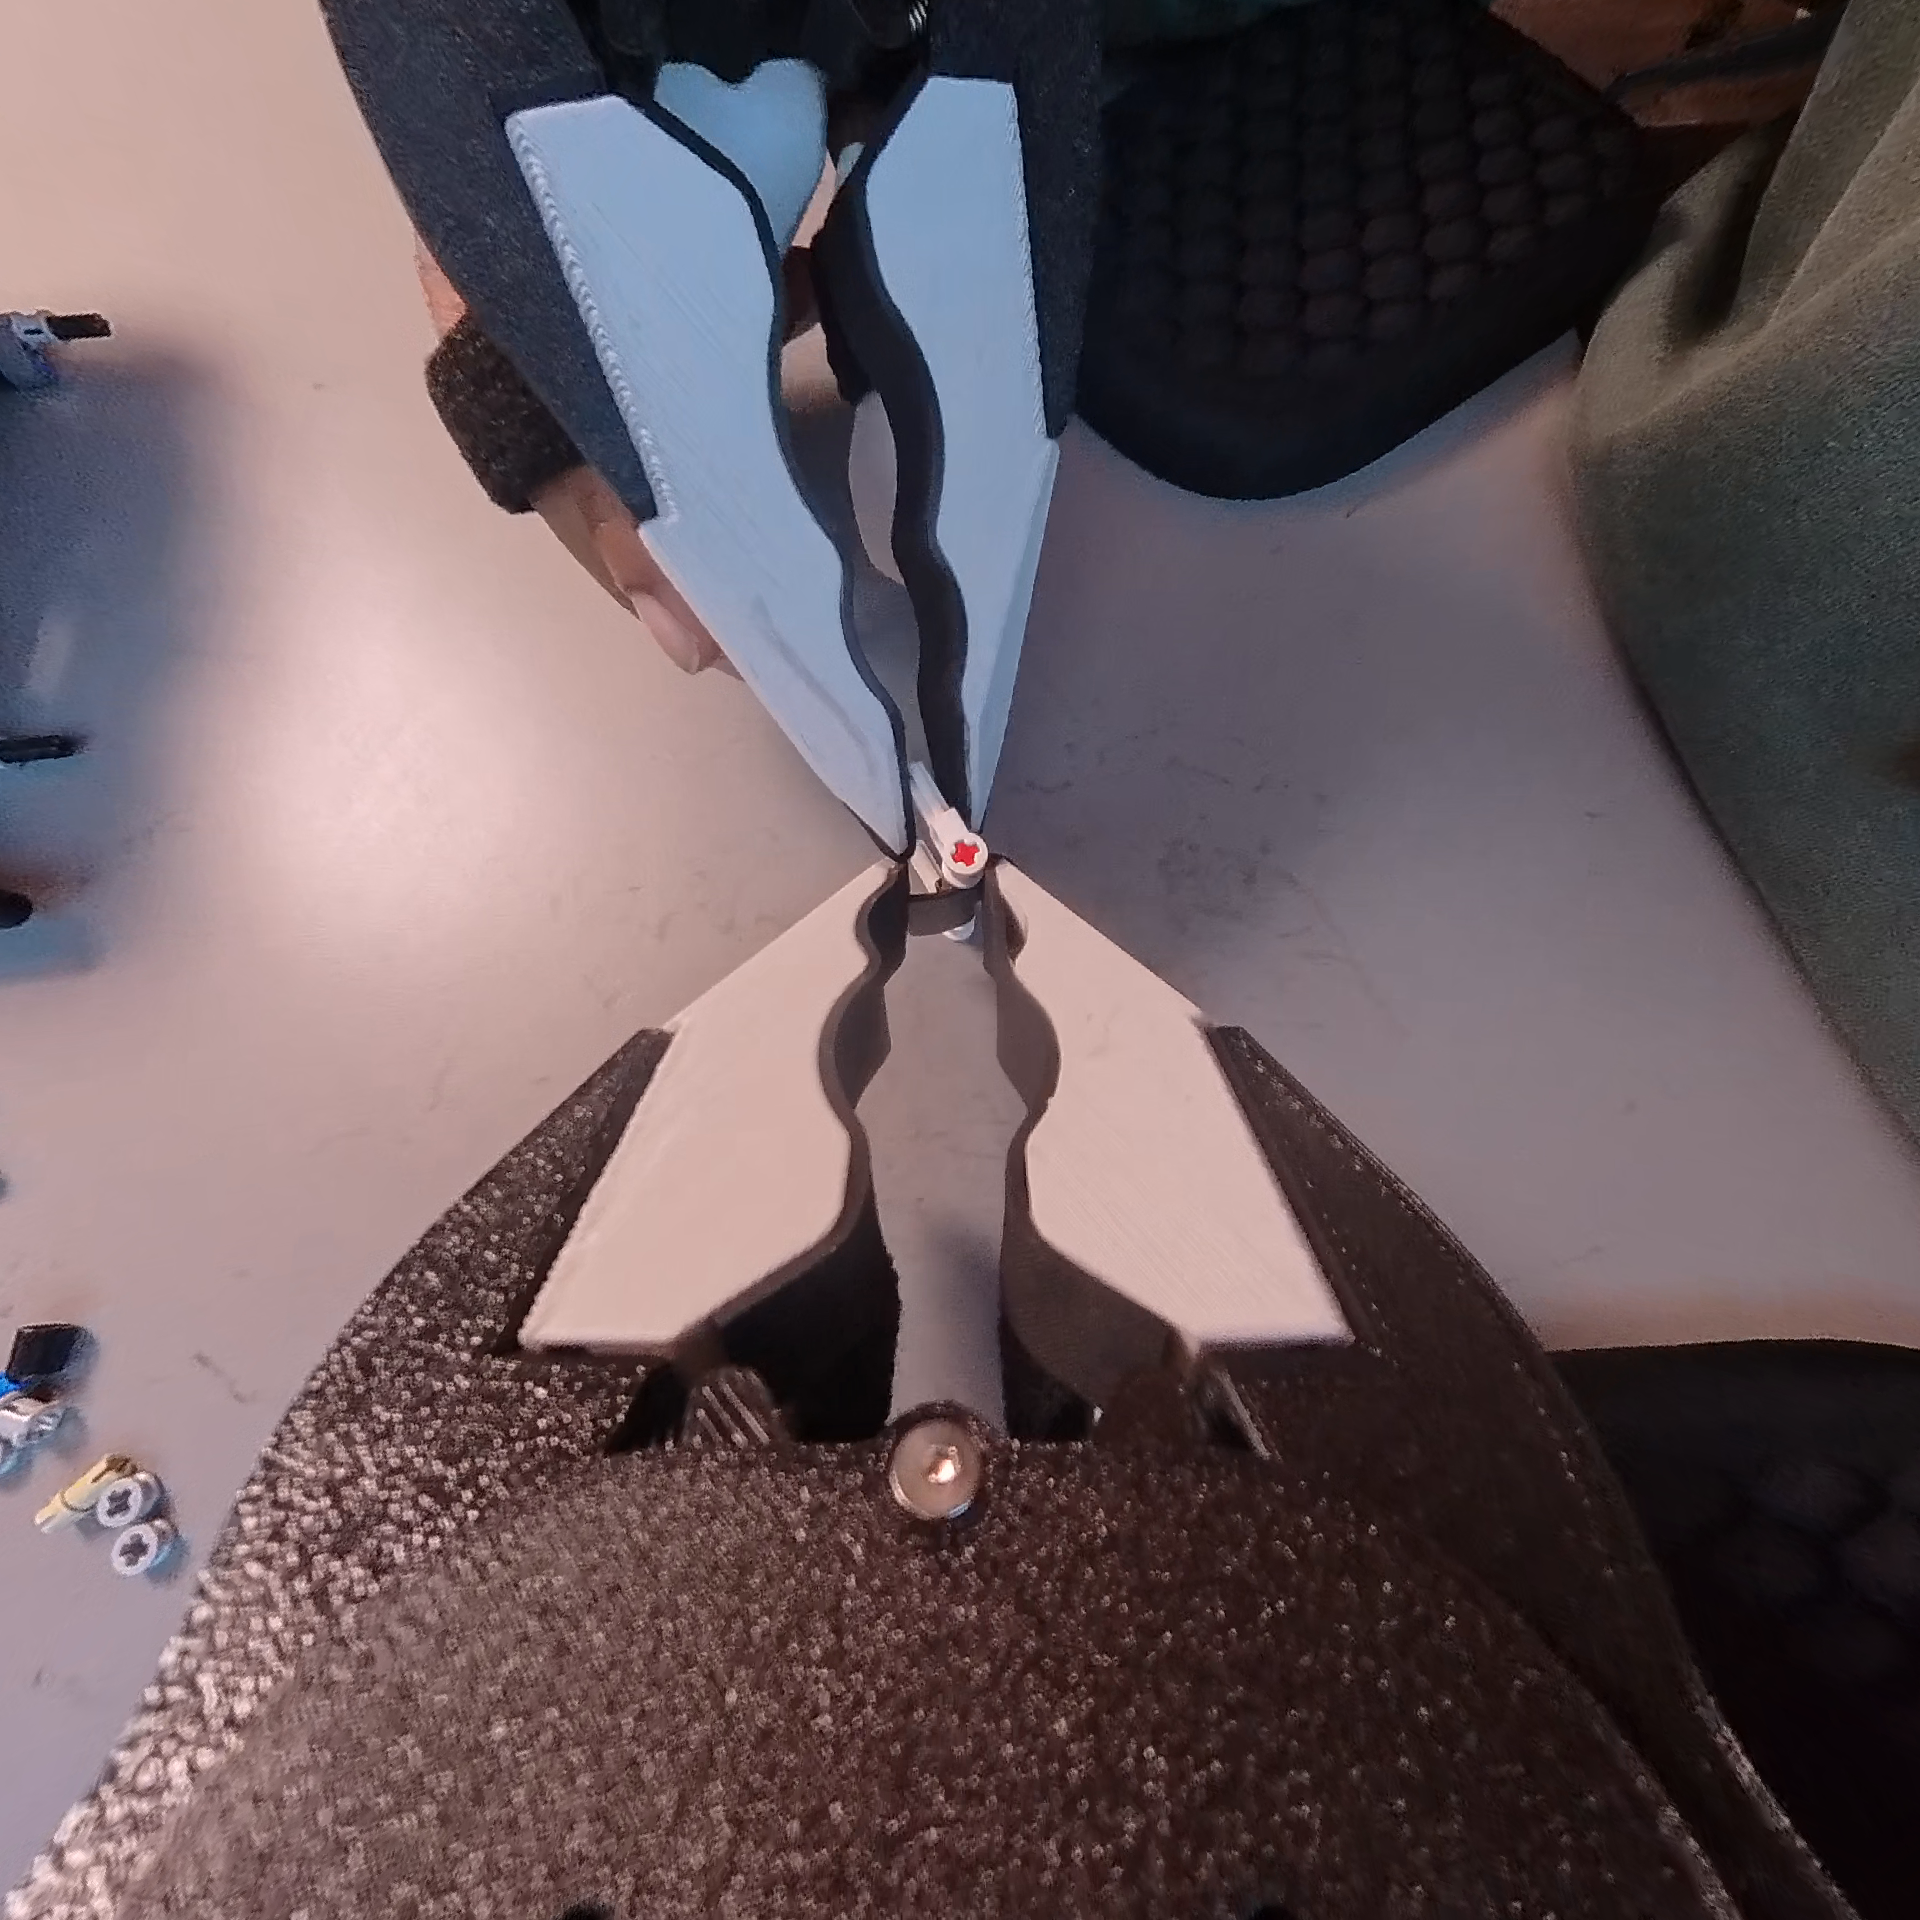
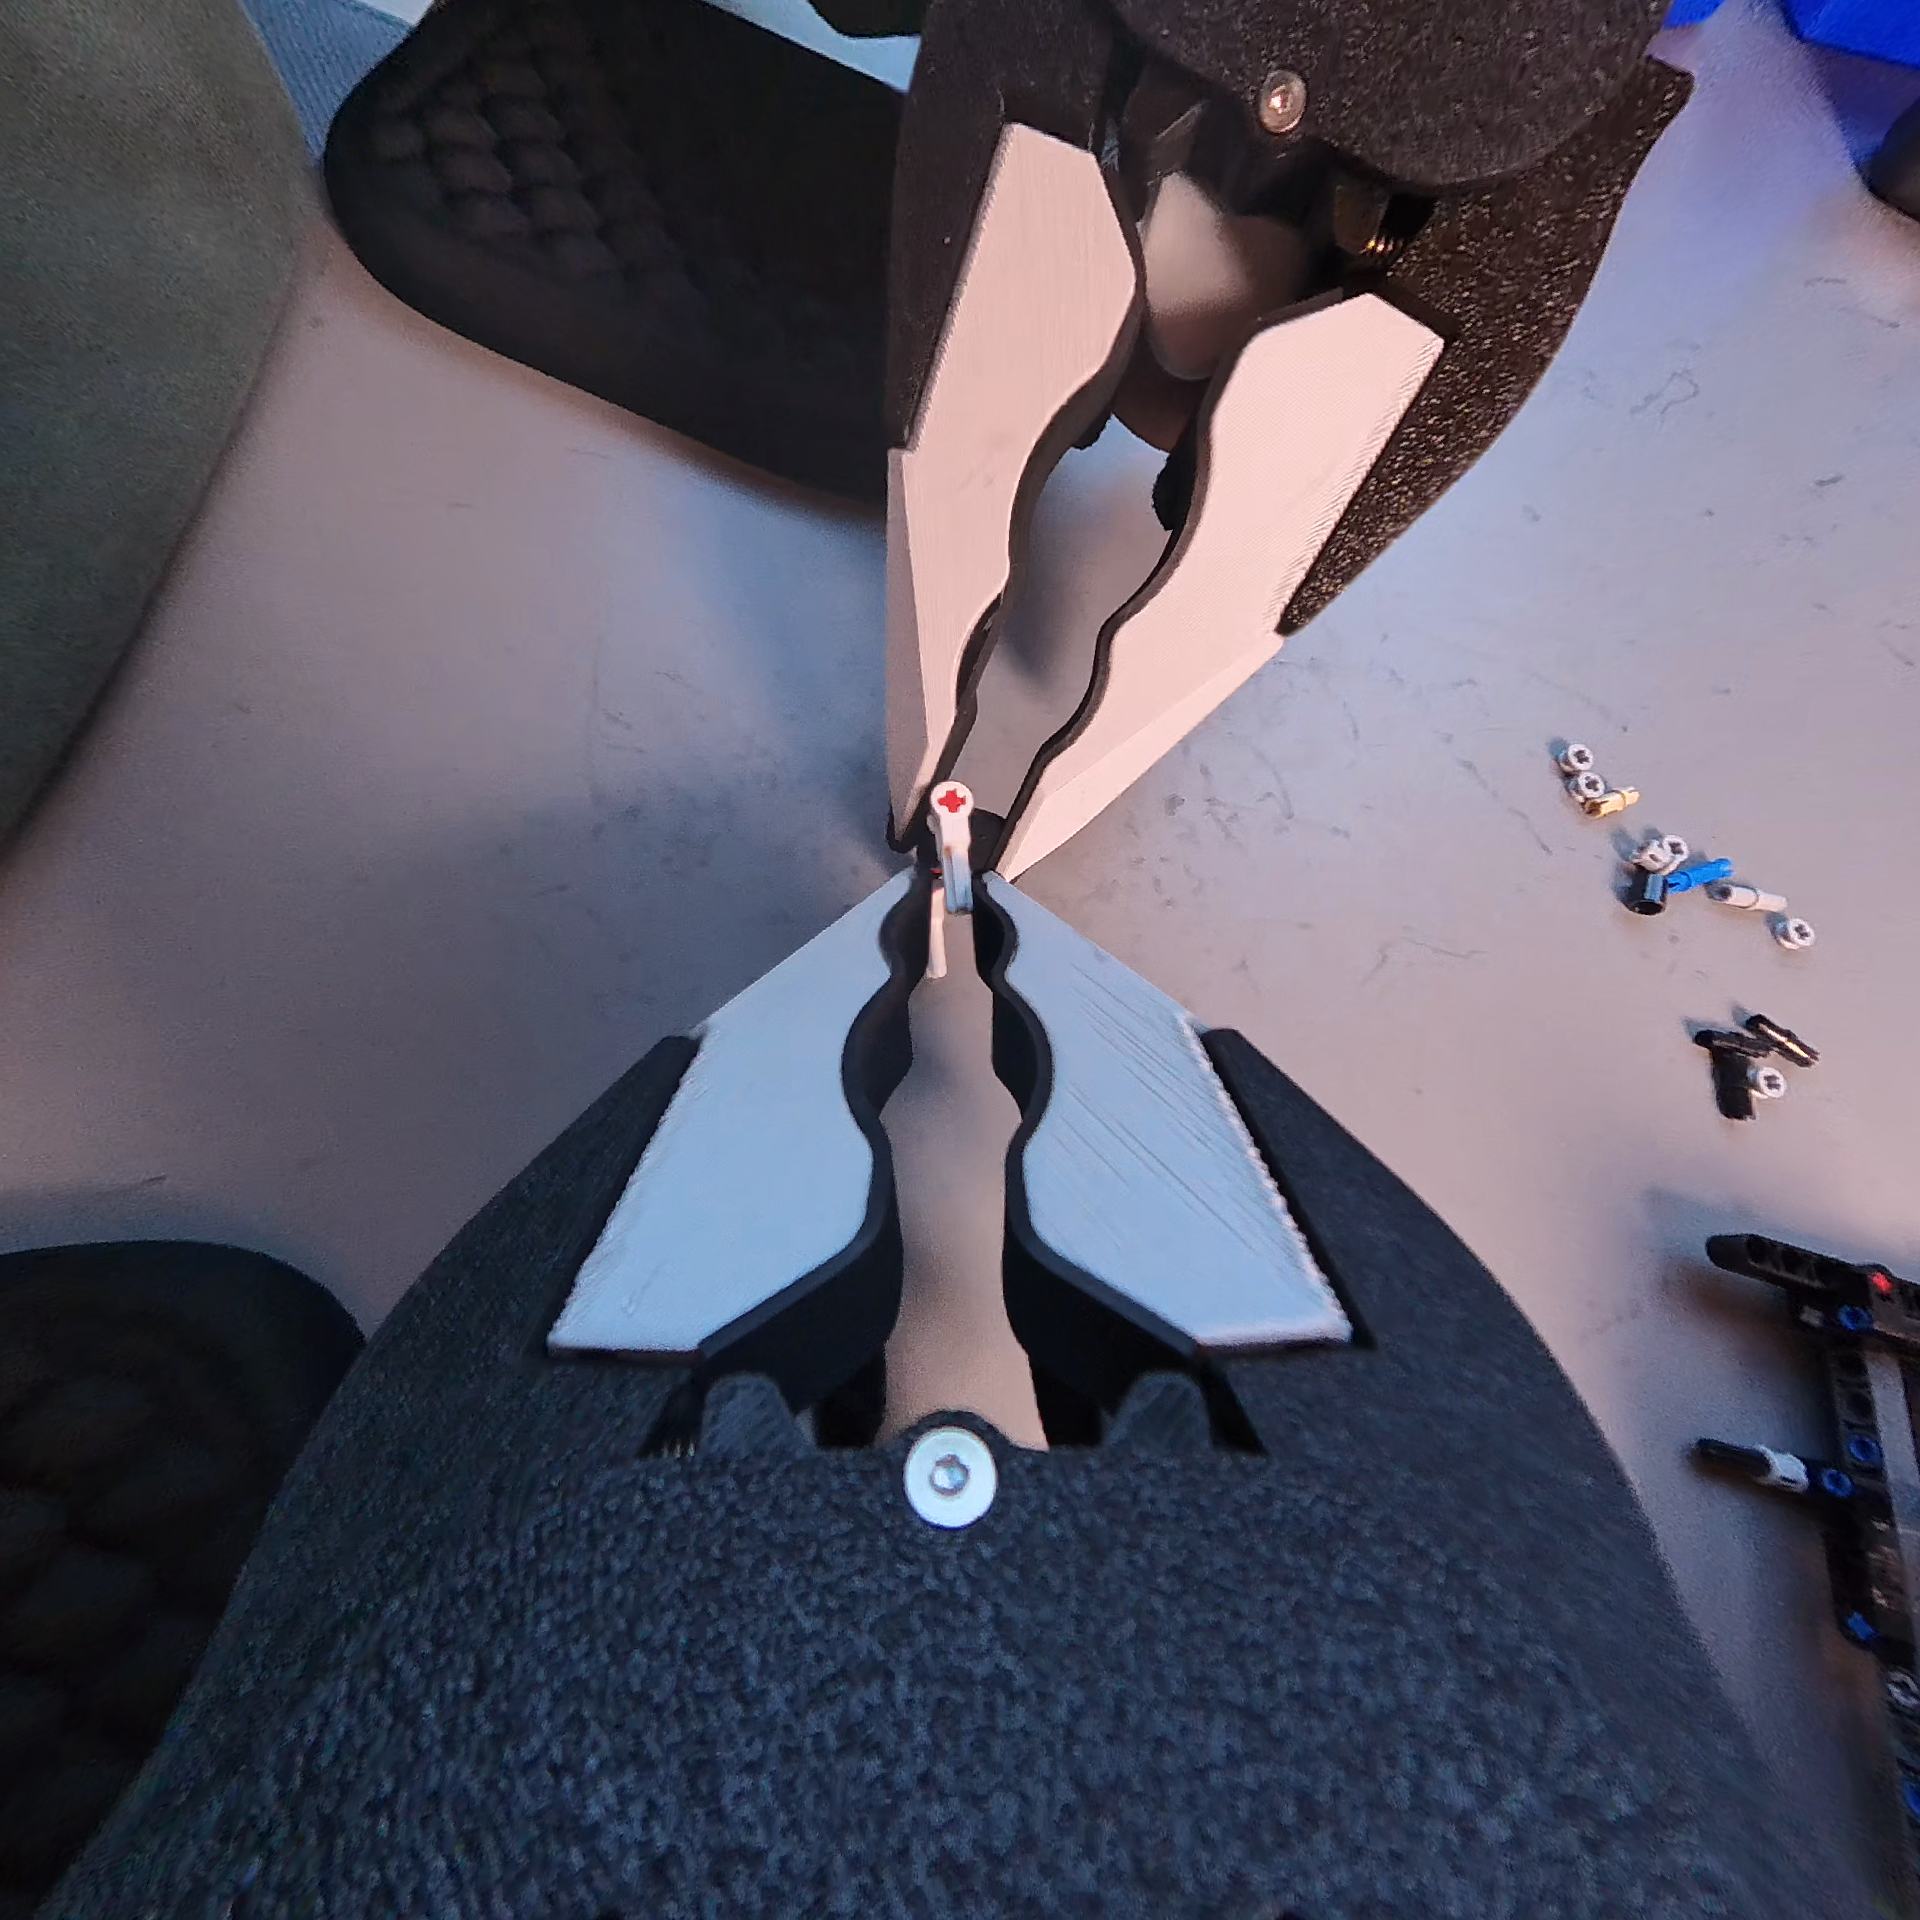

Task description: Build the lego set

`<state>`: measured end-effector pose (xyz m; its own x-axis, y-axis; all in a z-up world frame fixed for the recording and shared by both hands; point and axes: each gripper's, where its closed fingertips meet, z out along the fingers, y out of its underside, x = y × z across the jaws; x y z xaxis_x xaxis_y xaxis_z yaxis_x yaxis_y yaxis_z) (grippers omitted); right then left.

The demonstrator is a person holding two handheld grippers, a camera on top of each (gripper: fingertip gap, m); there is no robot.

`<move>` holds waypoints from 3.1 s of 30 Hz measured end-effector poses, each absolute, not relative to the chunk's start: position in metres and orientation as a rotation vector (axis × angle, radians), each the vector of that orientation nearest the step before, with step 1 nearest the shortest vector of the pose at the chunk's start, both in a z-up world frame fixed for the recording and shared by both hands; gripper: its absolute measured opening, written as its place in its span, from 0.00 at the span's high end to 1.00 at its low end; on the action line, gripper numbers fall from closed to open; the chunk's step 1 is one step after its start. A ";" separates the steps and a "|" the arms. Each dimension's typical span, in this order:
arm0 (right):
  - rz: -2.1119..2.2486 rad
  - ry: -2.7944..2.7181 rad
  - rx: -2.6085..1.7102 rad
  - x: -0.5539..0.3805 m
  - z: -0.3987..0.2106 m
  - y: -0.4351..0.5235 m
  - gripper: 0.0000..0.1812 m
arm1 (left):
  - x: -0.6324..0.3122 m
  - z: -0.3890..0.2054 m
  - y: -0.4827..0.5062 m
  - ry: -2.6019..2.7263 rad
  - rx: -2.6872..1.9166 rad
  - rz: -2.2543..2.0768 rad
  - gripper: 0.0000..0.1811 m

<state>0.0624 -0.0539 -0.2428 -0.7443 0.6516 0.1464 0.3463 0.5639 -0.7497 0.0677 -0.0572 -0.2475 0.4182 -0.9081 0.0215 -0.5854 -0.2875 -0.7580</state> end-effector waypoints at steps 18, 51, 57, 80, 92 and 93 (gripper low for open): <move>0.725 -2.573 -0.719 0.060 -0.232 -0.057 0.94 | 0.069 -0.247 -0.055 1.245 -1.937 -0.611 0.94; 0.756 -2.706 -0.832 0.059 -0.237 -0.057 0.97 | 0.069 -0.250 -0.056 1.223 -1.952 -0.719 0.94; 0.747 -2.716 -0.835 0.060 -0.238 -0.057 0.97 | 0.070 -0.252 -0.057 1.234 -1.951 -0.717 0.94; 0.935 -1.934 -0.502 0.074 -0.166 -0.067 0.98 | 0.069 -0.191 -0.076 0.920 -1.783 -0.972 0.73; 1.099 -1.660 -0.612 0.081 -0.117 -0.063 0.94 | 0.075 -0.132 -0.070 0.891 -1.539 -0.655 0.97; 1.135 -1.642 -0.702 0.078 -0.121 -0.053 0.88 | 0.070 -0.136 -0.065 0.907 -1.553 -0.539 0.97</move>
<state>0.0784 -0.0529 -0.1212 -0.3515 0.8497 0.3931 -0.0679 0.3956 -0.9159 0.0702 -0.0653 -0.1357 0.5888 -0.7940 -0.1515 -0.2466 0.0021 -0.9691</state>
